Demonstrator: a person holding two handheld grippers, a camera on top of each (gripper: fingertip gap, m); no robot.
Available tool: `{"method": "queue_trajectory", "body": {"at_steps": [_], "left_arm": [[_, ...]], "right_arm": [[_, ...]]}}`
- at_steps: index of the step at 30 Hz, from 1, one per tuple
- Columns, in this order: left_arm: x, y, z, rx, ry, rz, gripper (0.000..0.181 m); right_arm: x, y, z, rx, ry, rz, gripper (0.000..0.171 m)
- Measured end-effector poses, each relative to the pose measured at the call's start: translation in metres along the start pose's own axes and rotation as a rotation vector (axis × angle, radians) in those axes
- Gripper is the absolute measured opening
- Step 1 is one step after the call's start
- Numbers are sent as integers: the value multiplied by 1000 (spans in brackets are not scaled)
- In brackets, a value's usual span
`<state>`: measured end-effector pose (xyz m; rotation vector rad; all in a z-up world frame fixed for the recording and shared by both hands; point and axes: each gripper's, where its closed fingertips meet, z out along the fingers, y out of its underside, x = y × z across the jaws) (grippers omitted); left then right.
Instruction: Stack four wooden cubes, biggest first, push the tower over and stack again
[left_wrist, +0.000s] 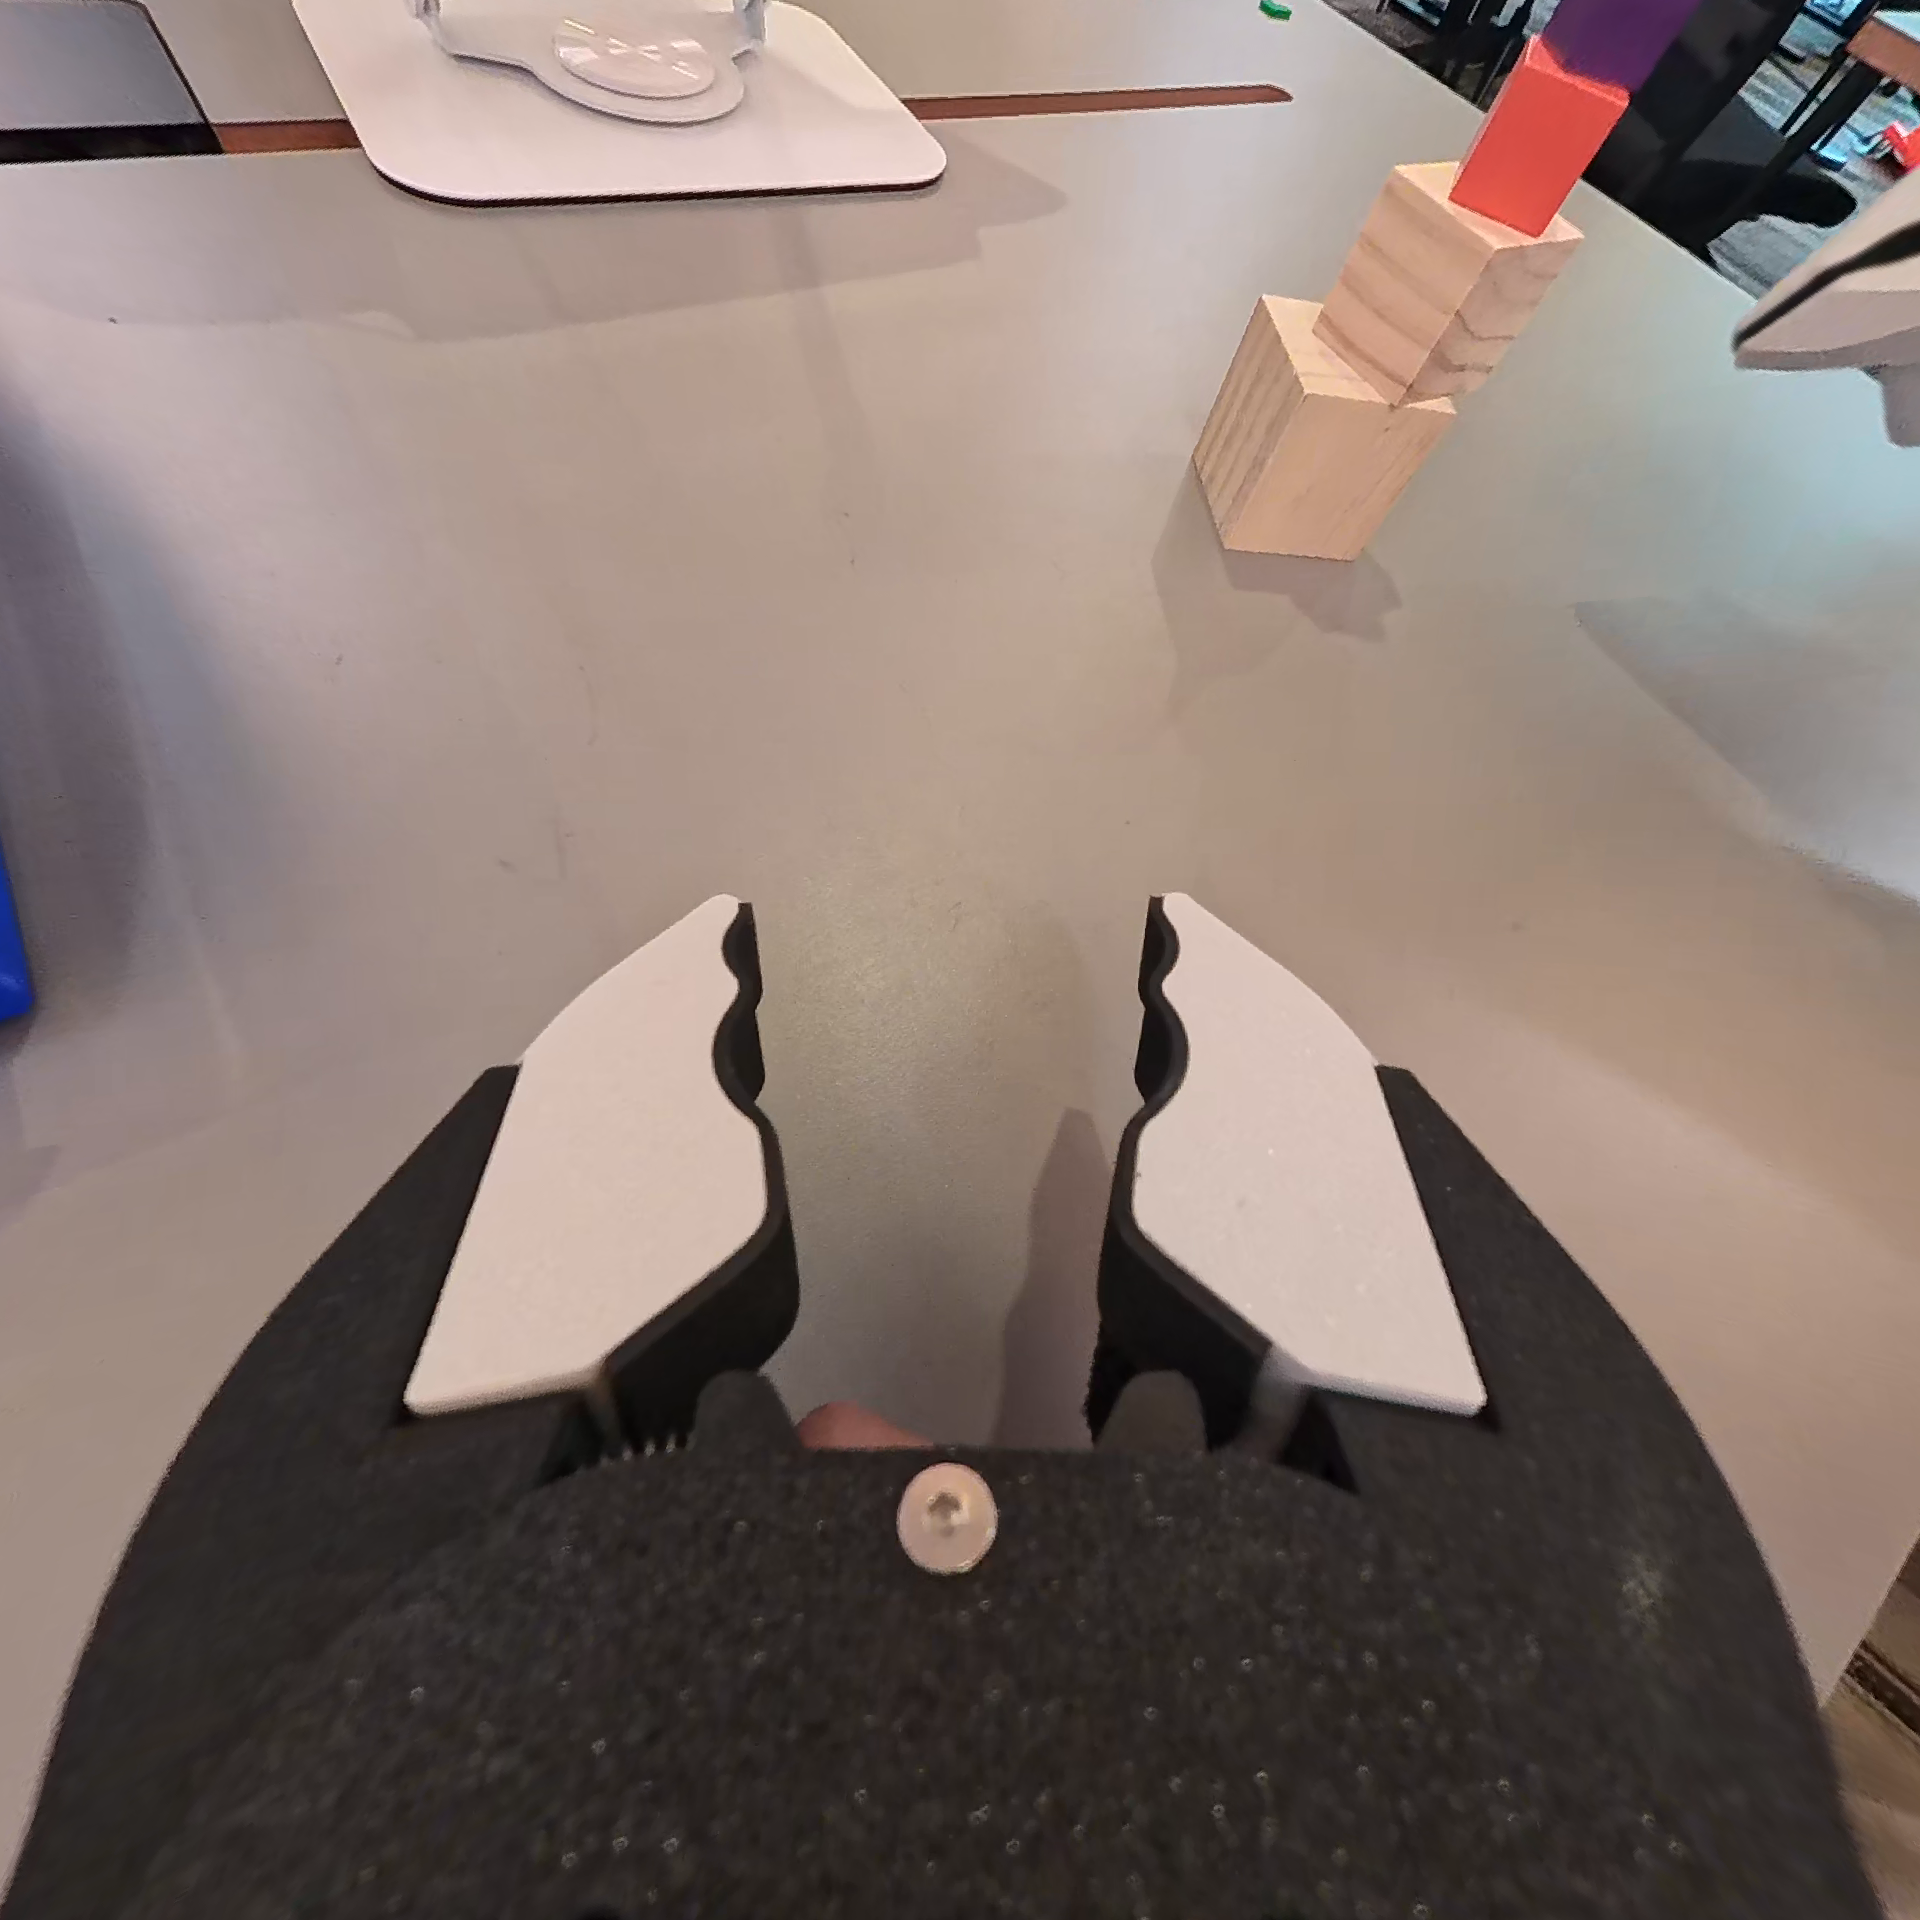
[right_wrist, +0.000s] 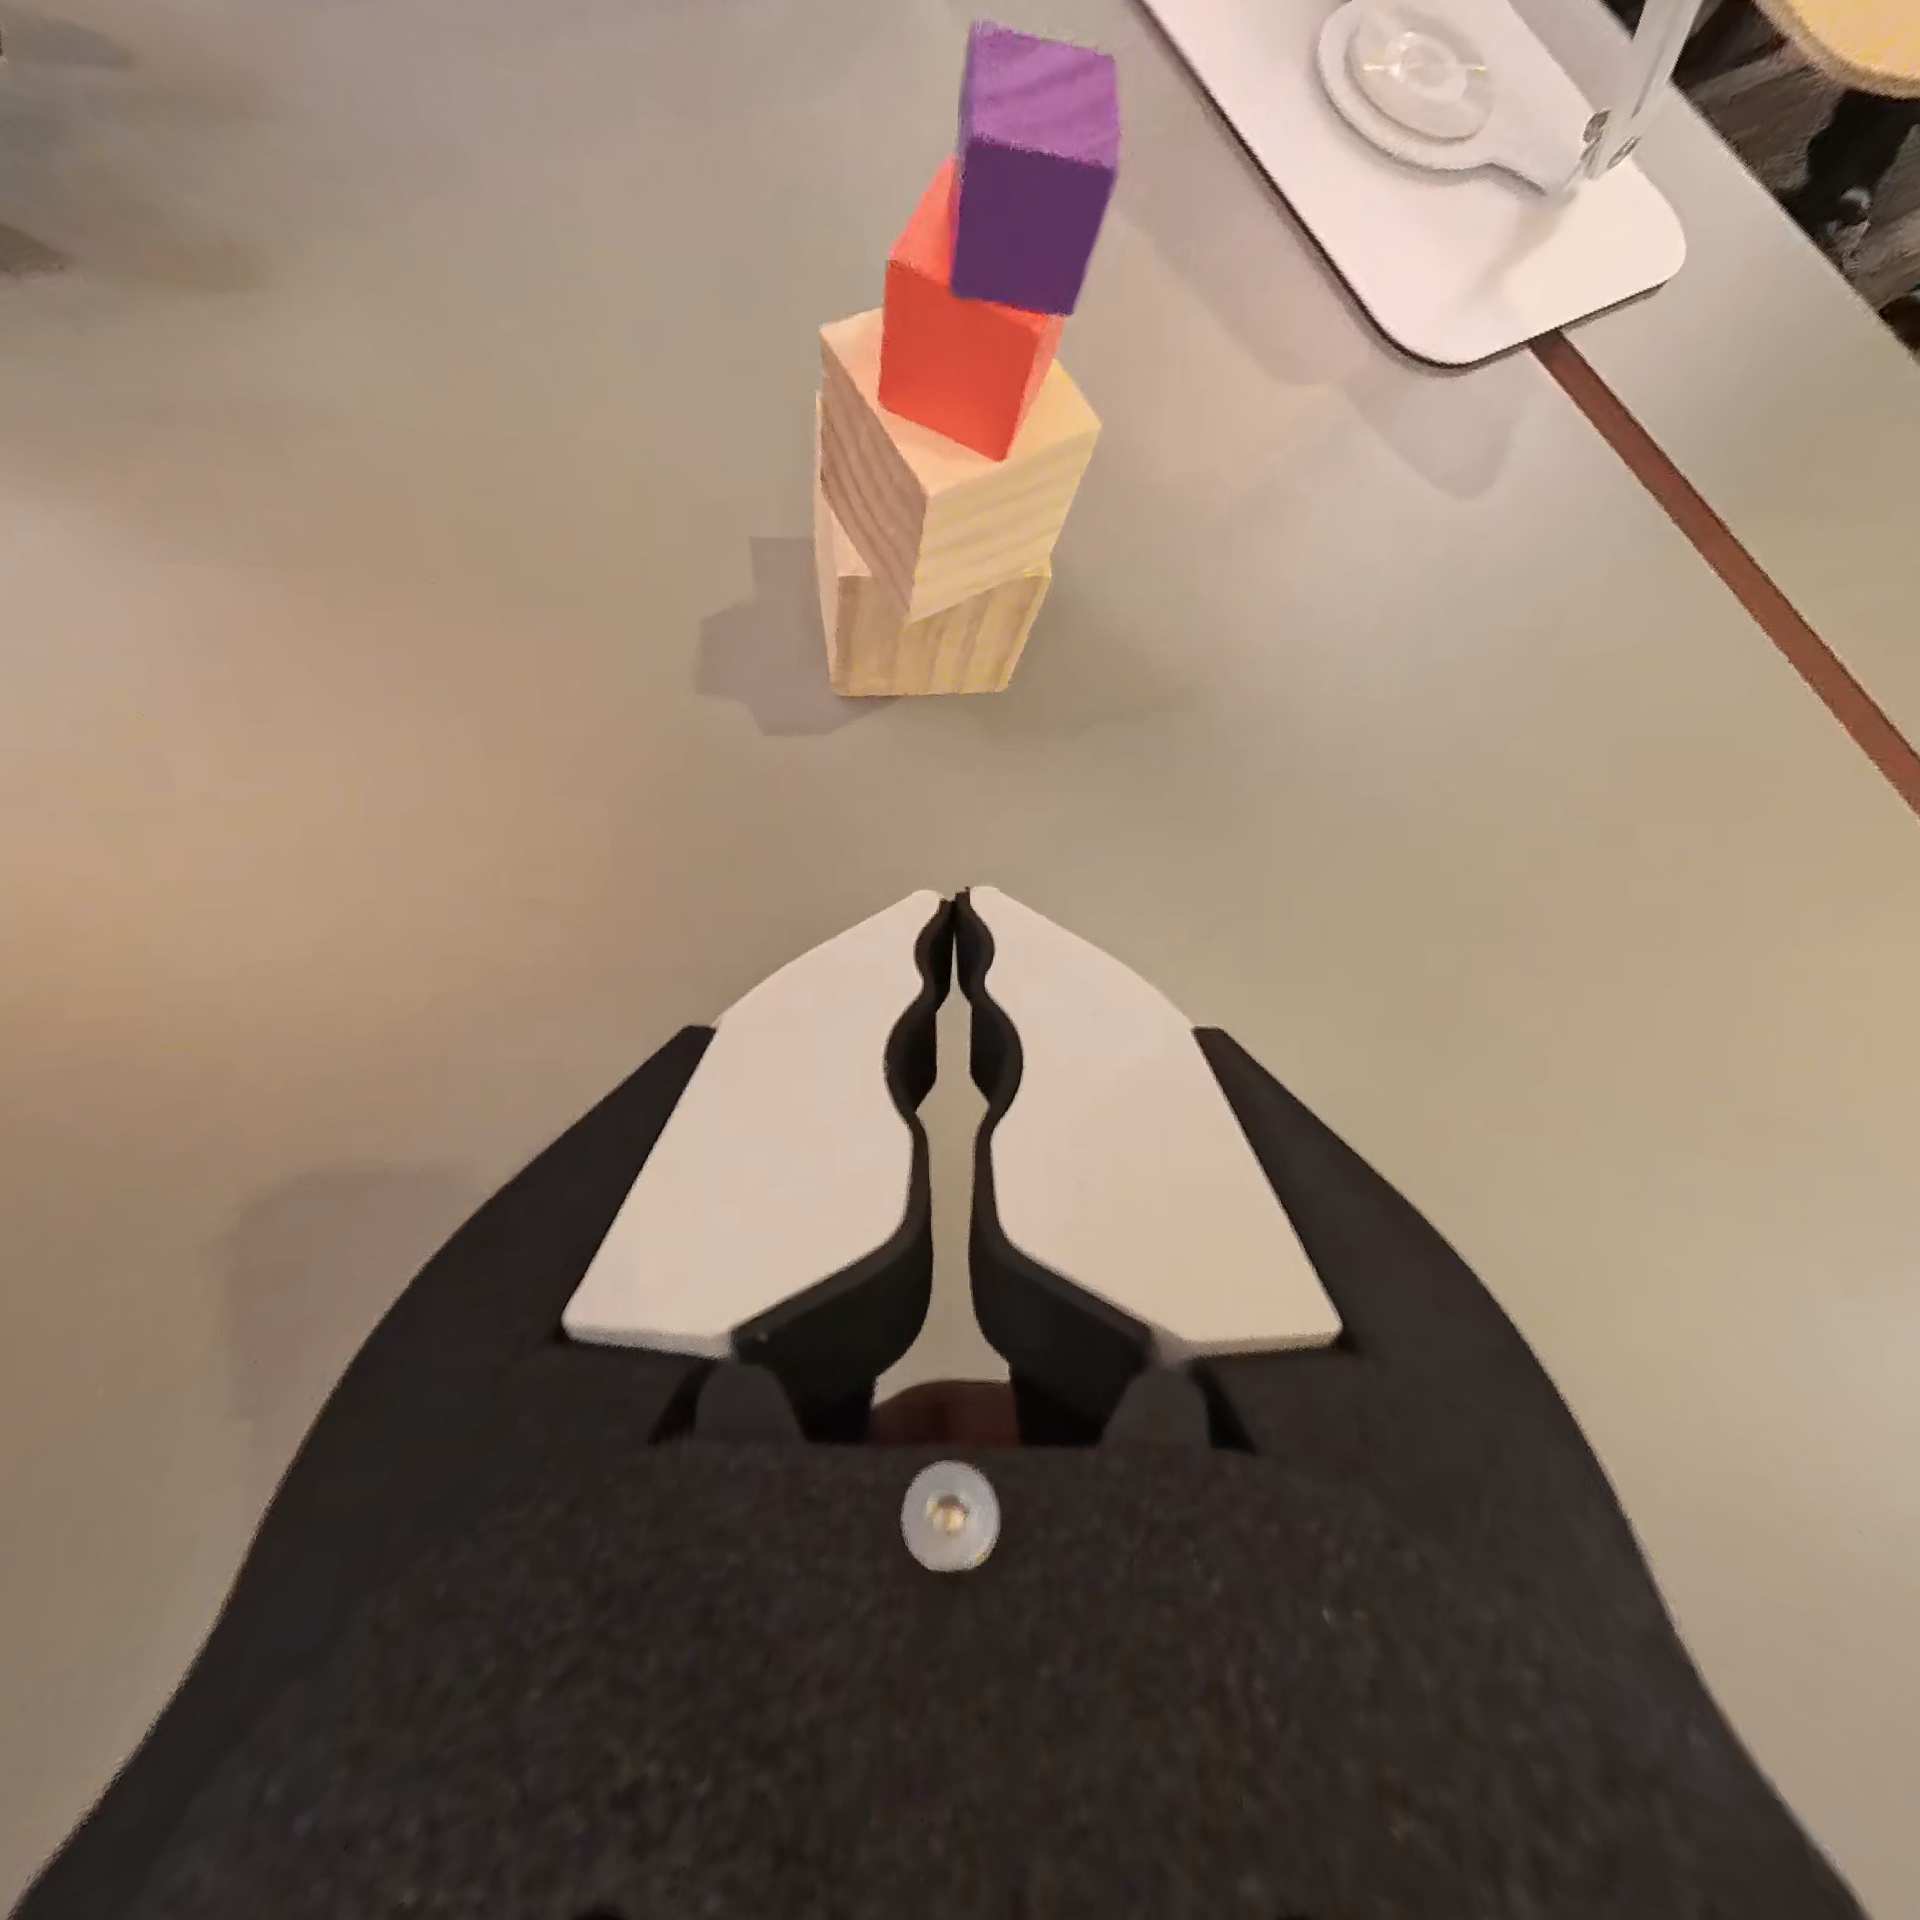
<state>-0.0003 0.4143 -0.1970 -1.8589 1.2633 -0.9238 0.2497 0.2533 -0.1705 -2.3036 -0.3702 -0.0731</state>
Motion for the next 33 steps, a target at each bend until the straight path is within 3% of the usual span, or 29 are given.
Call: {"method": "queue_trajectory", "body": {"at_steps": [11, 23, 30, 33], "left_arm": [[0, 2, 2, -17, 10, -11, 69], [1, 2, 2, -15, 19, -17, 69], [-1, 1, -1, -5, 18, -19, 69], [-5, 0, -4, 7, 10, -21, 69]], "right_arm": [[15, 5, 33, -178, -86, 20, 0], [17, -14, 67, -256, -154, 392, 0], [-33, -105, 114, -269, -184, 156, 0], [-67, -153, 125, -198, -293, 84, 0]]}}
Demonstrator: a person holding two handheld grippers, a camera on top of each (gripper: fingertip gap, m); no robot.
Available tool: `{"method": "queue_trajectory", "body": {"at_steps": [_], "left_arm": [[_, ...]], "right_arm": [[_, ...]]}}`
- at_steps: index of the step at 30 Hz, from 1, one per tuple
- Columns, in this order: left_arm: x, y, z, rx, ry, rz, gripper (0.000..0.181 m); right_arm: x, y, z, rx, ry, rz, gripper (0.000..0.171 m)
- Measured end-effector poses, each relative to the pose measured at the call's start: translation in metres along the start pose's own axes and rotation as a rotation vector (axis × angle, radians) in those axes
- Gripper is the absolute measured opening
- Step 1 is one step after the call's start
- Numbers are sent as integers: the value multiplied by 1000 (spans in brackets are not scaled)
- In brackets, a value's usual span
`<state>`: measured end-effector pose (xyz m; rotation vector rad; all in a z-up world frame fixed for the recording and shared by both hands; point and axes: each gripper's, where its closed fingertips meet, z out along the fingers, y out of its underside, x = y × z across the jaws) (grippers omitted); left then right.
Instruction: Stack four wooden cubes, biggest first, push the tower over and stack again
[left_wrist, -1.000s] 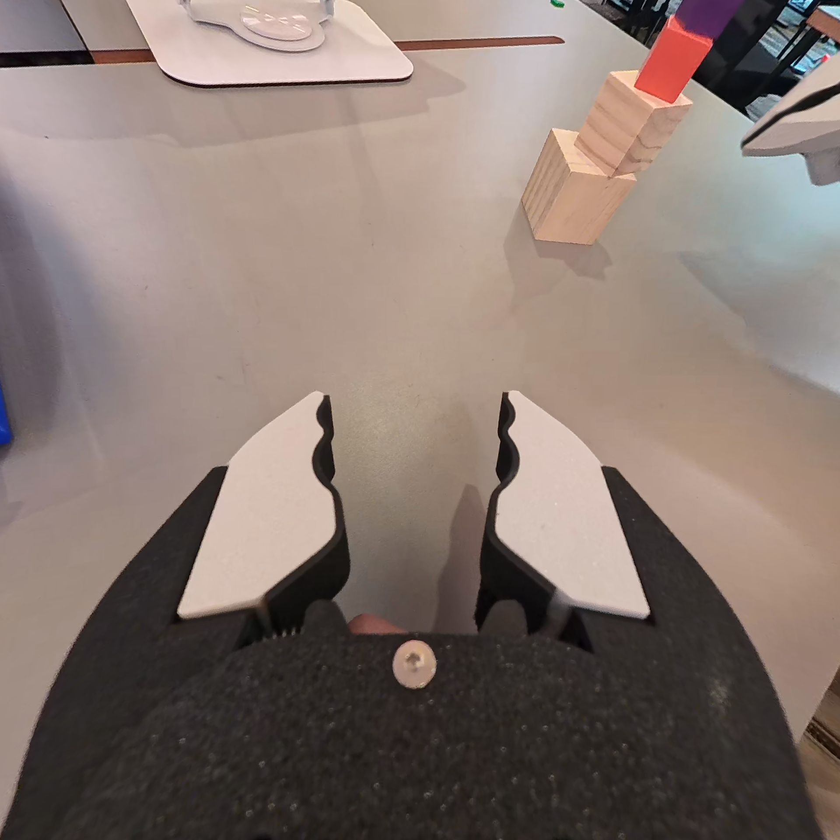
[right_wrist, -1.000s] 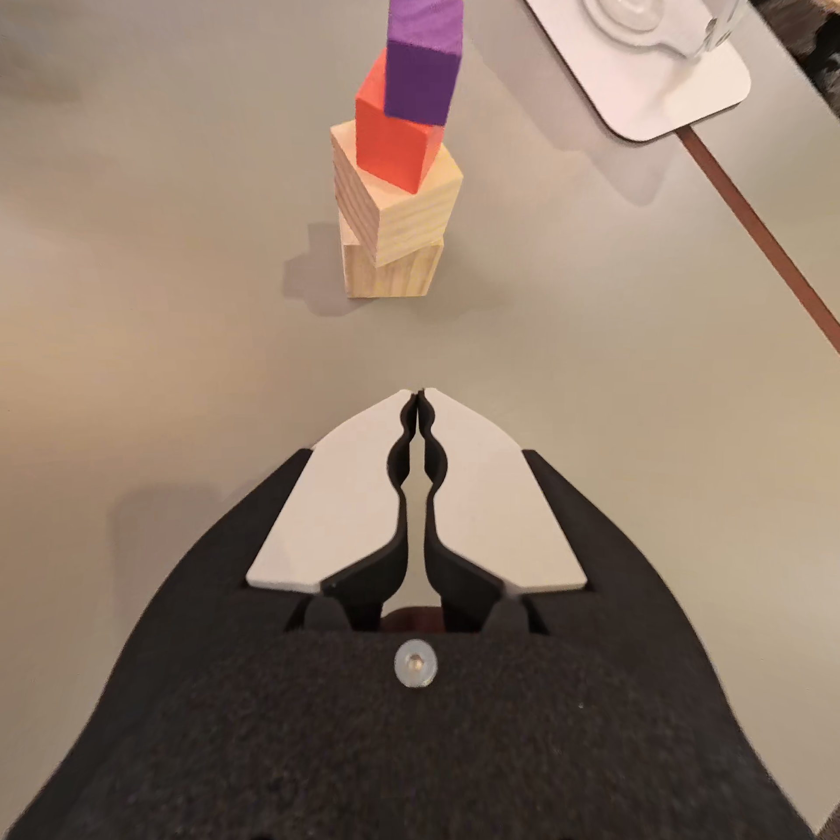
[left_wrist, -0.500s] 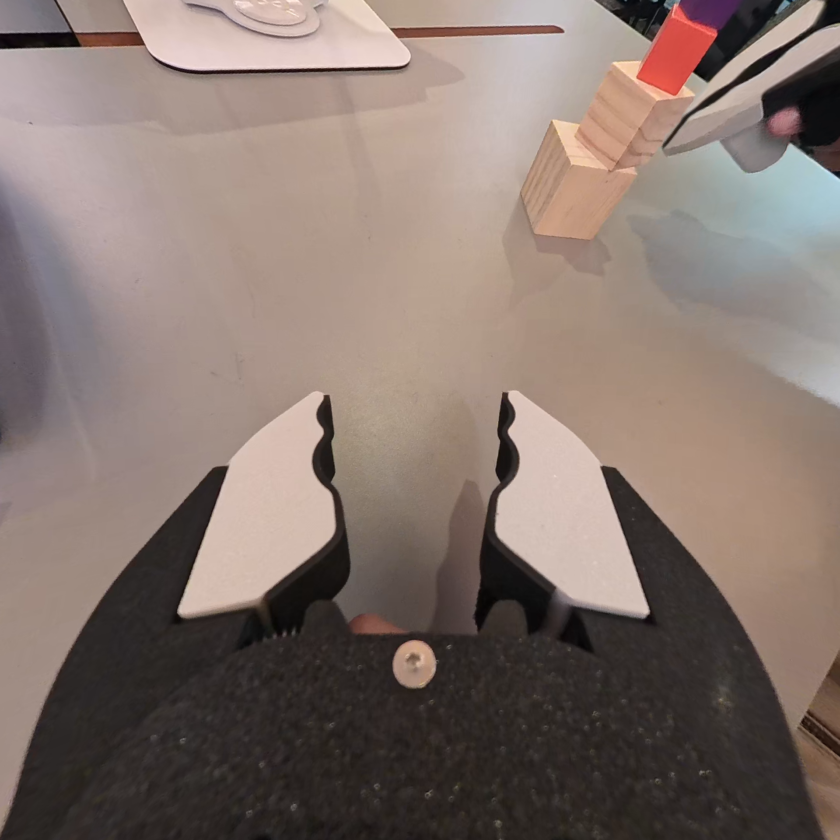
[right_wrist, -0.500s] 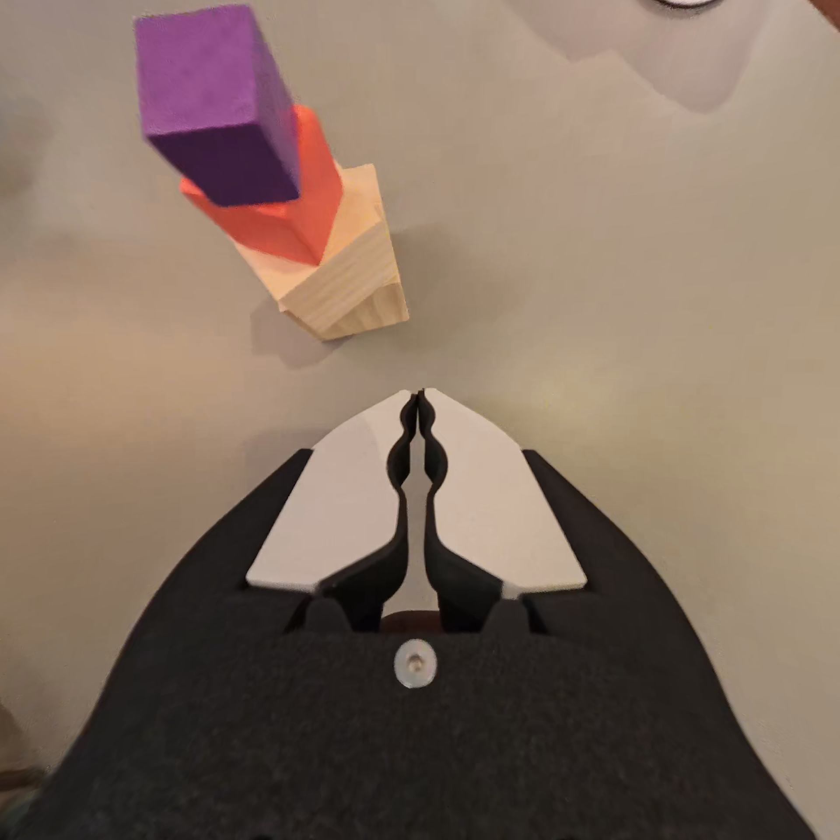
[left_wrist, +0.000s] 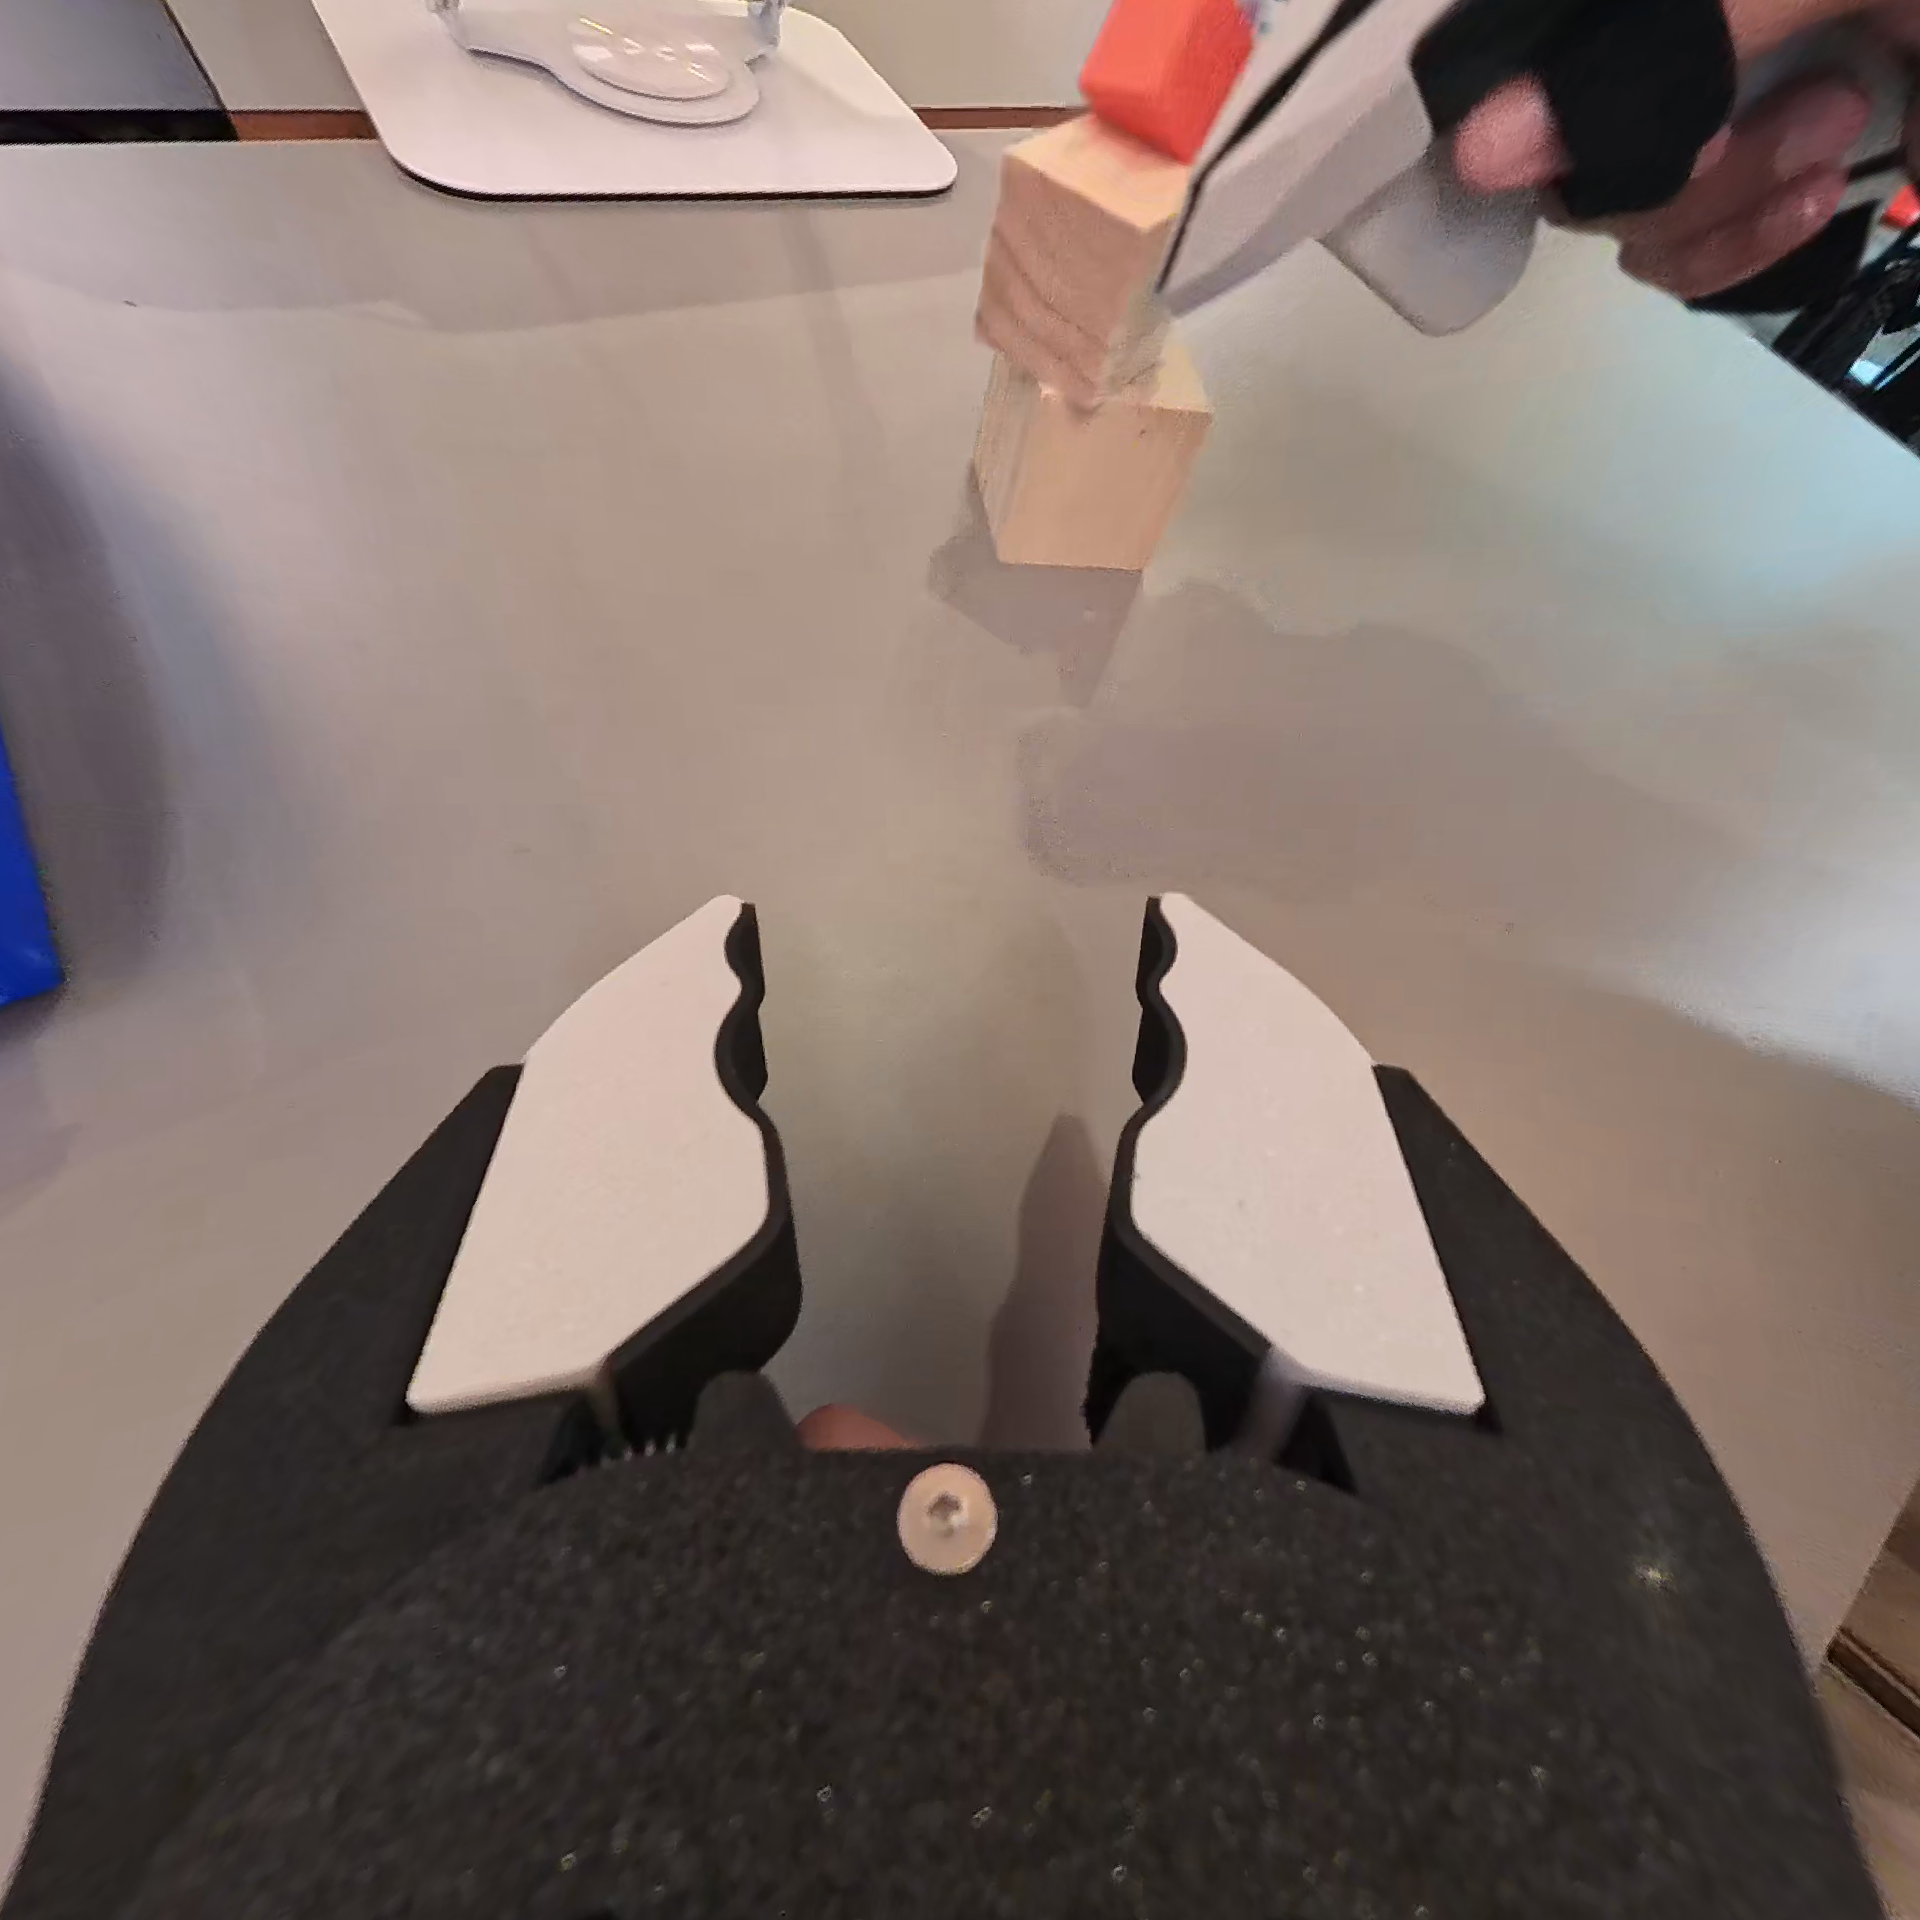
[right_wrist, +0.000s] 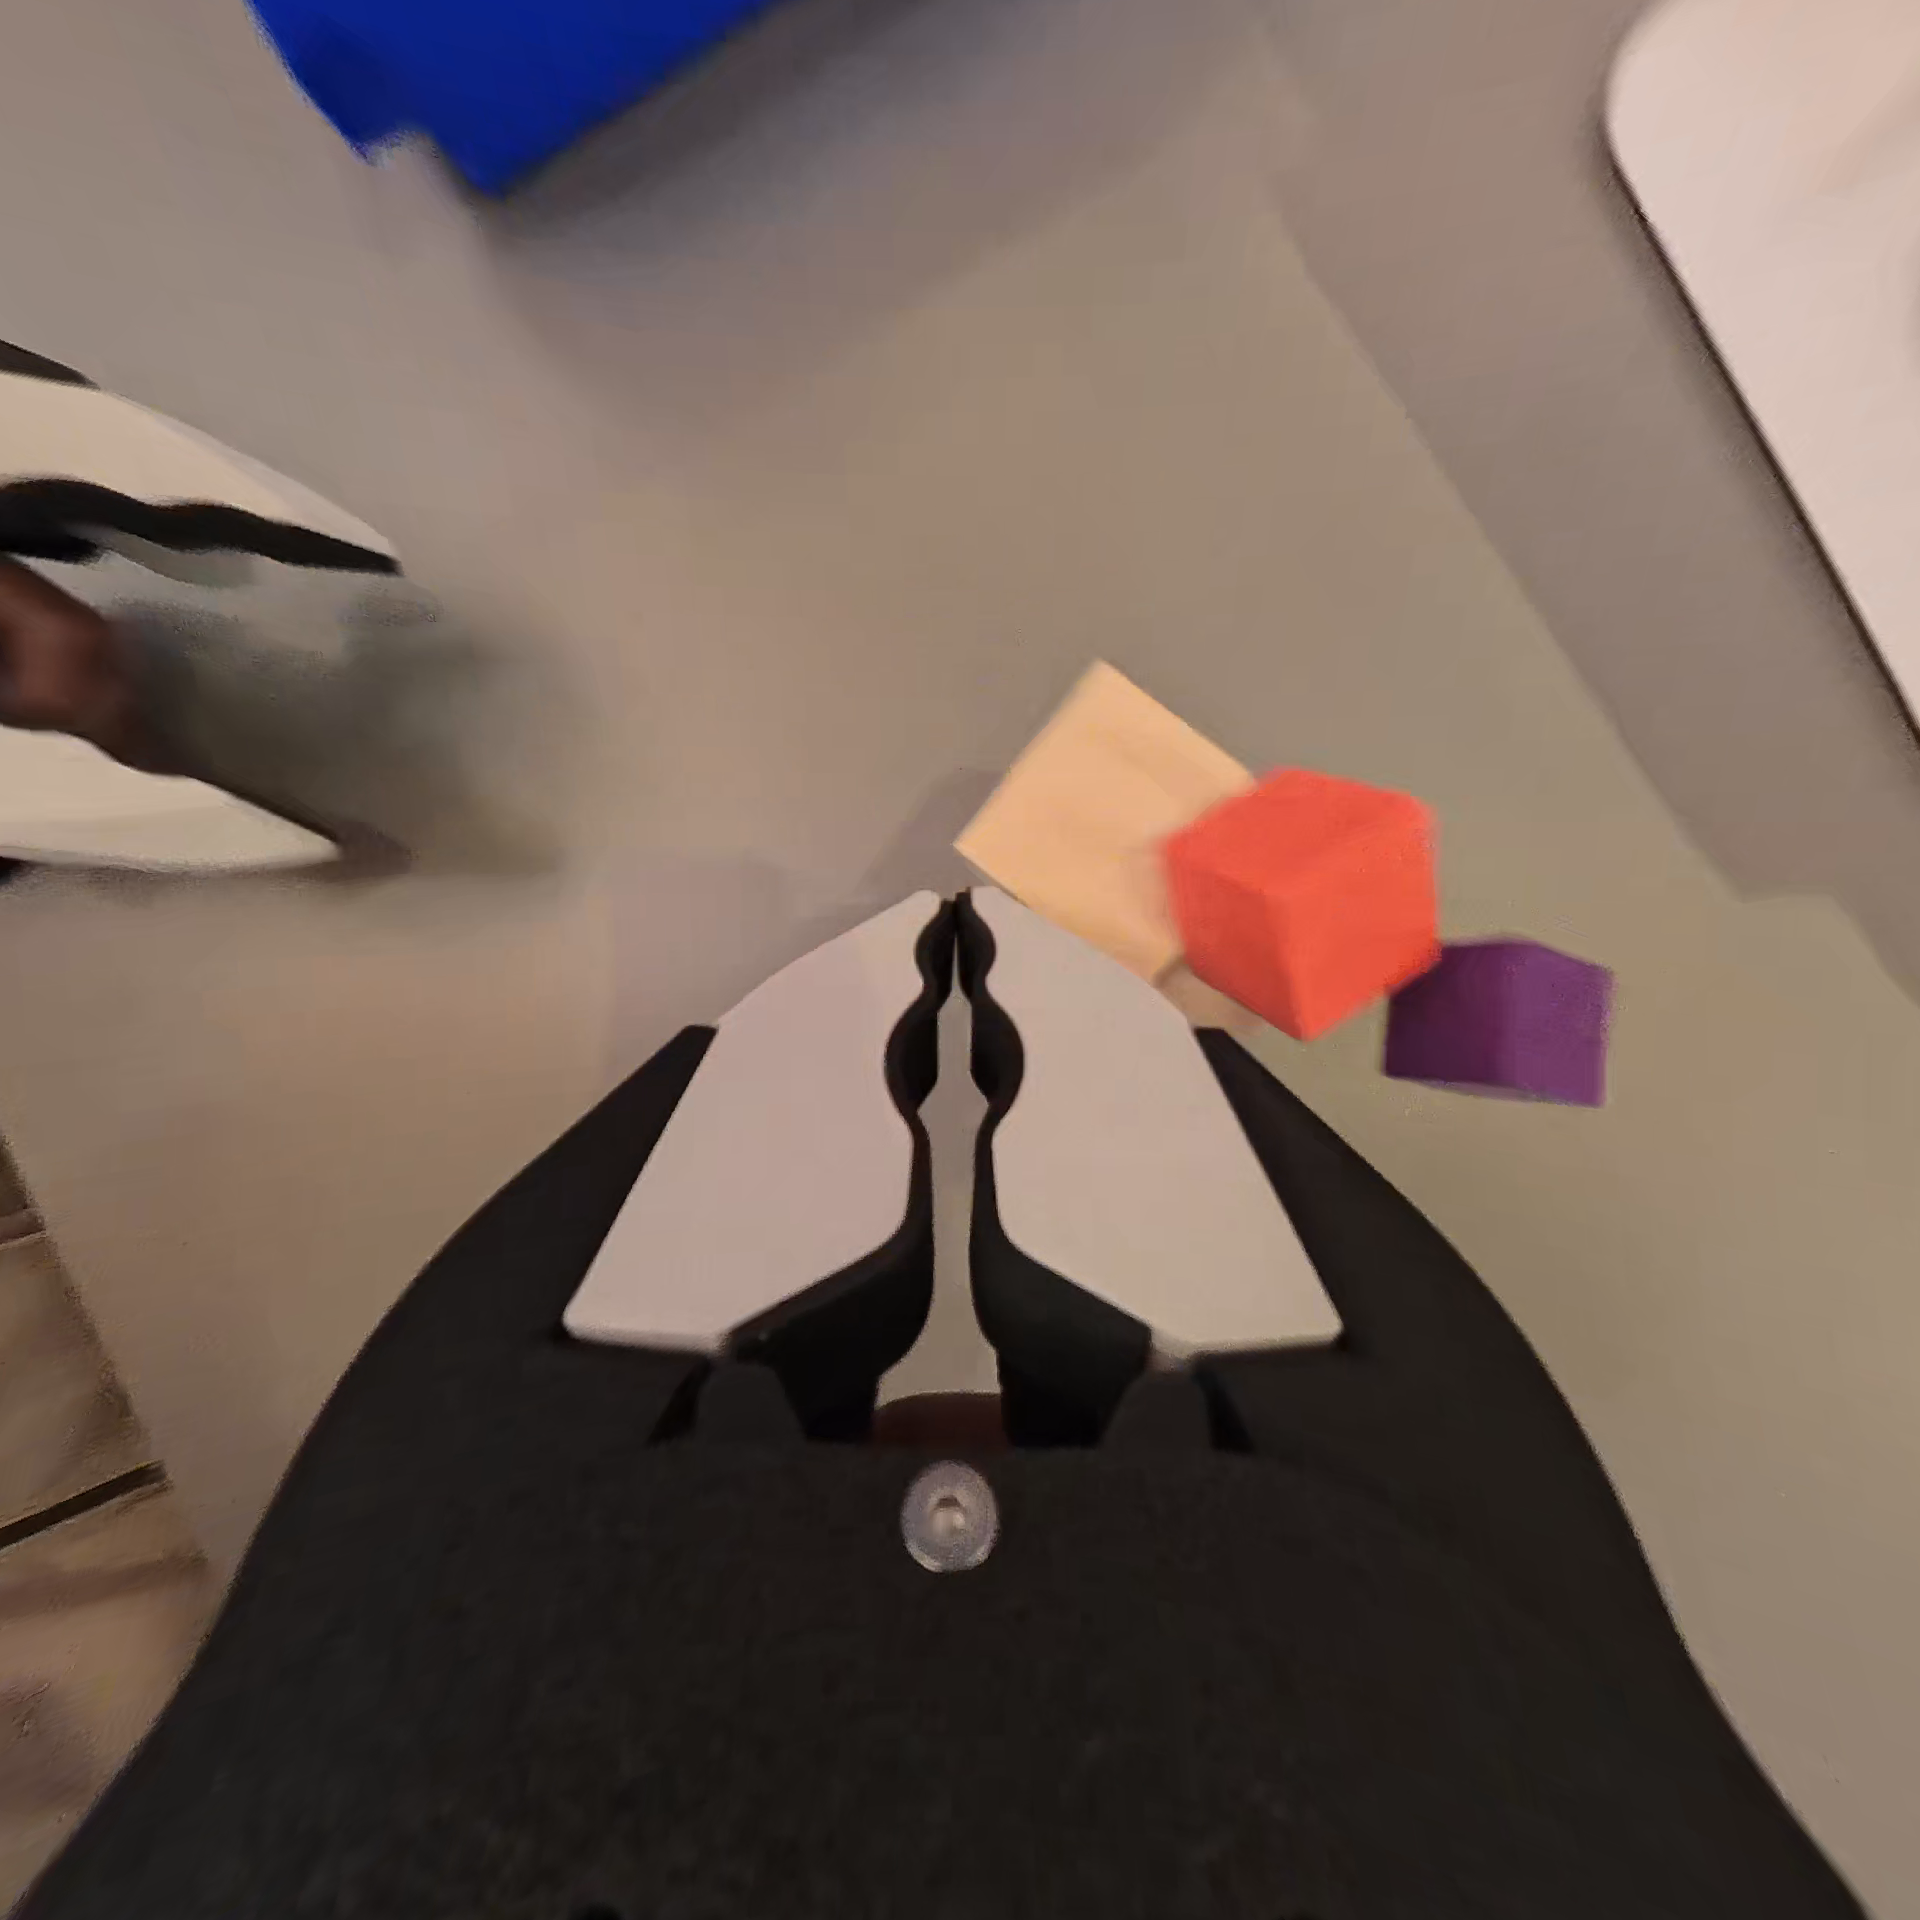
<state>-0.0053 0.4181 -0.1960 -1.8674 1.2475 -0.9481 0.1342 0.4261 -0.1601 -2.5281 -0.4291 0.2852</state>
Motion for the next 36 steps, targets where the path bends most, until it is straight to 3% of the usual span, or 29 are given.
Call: {"method": "queue_trajectory", "body": {"at_steps": [3, 7, 11, 15, 21, 27, 32, 36], "left_arm": [[-2, -1, -1, 5, 7, -12, 69], [-2, -1, -1, 3, 13, -14, 69], [-2, 0, -1, 0, 13, -17, 69], [-3, 0, 0, -3, 7, -17, 69], [-4, -4, 0, 18, -24, 3, 71], [-14, -17, -10, 94, -109, -3, 73], [-17, -18, -13, 121, -148, -34, 75], [-13, -14, -11, 117, -154, -34, 77]], "right_arm": [[-35, -54, -21, 160, -110, -73, 0], [-1, -62, -69, 175, 130, -170, 0], [36, -16, -107, 194, 228, -58, 0], [47, 57, -110, 181, 275, 25, 0], [24, 105, -120, 461, 324, 121, 0], [15, 120, -126, 728, 464, 163, 31], [13, 141, -115, 757, 450, 307, 63], [7, 147, -110, 736, 448, 313, 78]]}}
